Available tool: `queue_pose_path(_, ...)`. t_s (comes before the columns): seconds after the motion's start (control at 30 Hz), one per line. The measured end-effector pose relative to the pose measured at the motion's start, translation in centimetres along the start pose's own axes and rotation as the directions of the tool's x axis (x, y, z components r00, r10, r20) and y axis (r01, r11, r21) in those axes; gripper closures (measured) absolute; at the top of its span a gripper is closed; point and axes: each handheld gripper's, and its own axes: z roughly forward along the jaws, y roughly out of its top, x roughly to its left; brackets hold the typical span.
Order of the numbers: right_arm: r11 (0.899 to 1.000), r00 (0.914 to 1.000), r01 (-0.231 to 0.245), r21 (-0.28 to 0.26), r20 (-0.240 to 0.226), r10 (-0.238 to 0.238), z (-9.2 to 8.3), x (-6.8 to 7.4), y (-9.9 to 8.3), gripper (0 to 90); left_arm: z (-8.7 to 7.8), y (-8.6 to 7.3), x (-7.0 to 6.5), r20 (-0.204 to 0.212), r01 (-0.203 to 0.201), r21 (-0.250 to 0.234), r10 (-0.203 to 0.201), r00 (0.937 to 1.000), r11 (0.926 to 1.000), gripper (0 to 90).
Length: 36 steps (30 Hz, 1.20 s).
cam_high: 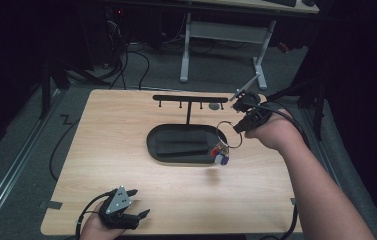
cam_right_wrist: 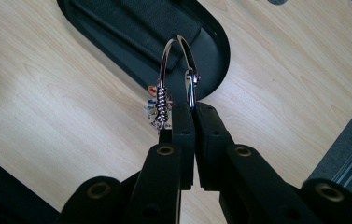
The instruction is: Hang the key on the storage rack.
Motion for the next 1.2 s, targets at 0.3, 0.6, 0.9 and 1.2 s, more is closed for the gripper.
queue_pose_path(0.3,1.0,0.9996,-0.022,0.004,0.015,0.022,1.3,-1.1,2.0,87.8,0.1,0.1,-0.2,0.0,-0.027,0.017,0.027,0.9996,0.9995,23.2)
queue_pose_path(0.6,0.999,0.9987,-0.042,0.011,0.03,0.041,2.9,-2.4,3.3,87.8,0.0,-0.1,-0.2,-0.002,-0.026,0.024,0.026,0.9997,0.9994,23.2)
queue_pose_path(0.9,0.998,0.9978,-0.055,0.003,0.038,0.055,4.4,-3.7,4.6,87.8,-0.1,-0.2,-0.1,-0.008,-0.023,0.019,0.023,0.9997,0.9996,23.3)
queue_pose_path(1.2,0.997,0.9962,-0.076,-0.005,0.042,0.077,5.6,-4.7,5.5,87.7,0.0,-0.3,0.0,-0.009,-0.021,0.025,0.021,0.9997,0.9995,23.3)
